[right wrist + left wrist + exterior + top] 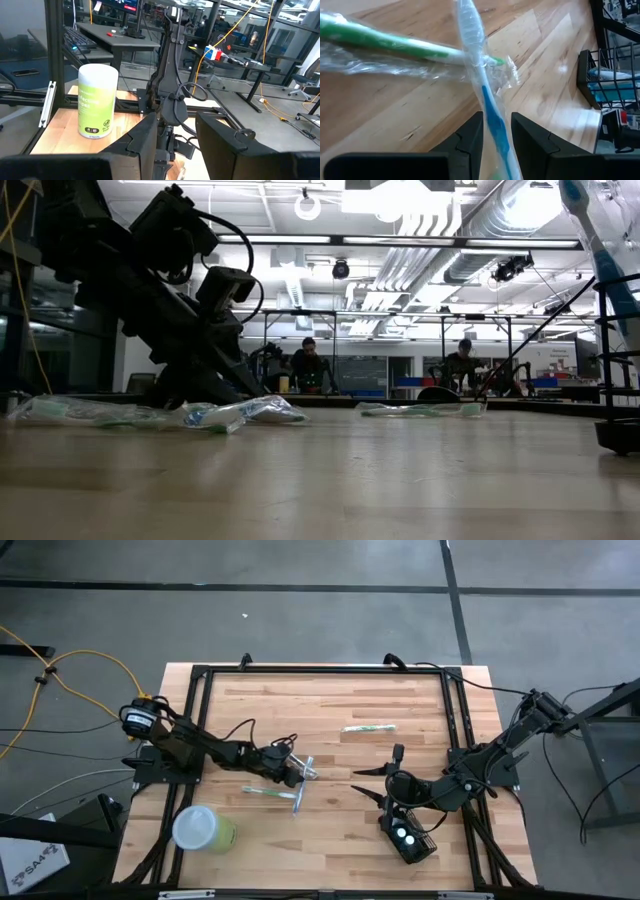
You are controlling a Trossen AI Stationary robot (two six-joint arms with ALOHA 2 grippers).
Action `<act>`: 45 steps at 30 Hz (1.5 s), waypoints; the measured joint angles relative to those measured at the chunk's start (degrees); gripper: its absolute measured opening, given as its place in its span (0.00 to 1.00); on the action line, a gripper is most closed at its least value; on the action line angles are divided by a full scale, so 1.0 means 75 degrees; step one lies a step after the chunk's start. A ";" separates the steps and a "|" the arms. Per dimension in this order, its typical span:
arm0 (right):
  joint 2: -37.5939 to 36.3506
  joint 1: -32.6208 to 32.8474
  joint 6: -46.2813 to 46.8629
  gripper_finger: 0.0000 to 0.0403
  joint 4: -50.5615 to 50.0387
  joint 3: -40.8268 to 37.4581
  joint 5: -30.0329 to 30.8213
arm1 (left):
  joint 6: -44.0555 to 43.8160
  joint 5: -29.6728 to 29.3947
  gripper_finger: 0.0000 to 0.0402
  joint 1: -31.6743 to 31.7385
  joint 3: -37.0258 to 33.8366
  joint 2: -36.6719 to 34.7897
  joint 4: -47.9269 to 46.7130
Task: Pick & Place toothbrushing station
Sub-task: Put the blue toothbrush into the top section of the black wire organizer
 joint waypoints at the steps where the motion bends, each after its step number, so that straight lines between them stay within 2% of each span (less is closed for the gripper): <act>1: 0.0000 0.0001 0.0000 0.32 0.0000 0.0000 0.0002 | -0.0006 0.0003 0.24 -0.0029 0.0061 0.0103 0.0003; 10: 0.0000 0.0000 0.0000 0.32 -0.0001 0.0000 0.0003 | -0.0067 0.0362 0.21 -0.0036 0.0316 0.0384 0.0025; 20: 0.0000 0.0202 -0.0003 0.32 0.0000 0.0000 0.0074 | 0.0173 0.0374 0.01 -0.0046 0.0322 0.0387 -0.0218; 40: 0.0000 0.0251 0.0184 0.32 -0.0175 -0.0003 0.0067 | 0.0291 0.0431 0.00 -0.0081 0.0302 0.0393 -0.0050; 45: 0.0000 0.0251 0.0195 0.32 -0.0178 -0.0003 0.0067 | 0.0346 0.0488 0.05 -0.0079 0.0302 0.0393 -0.0044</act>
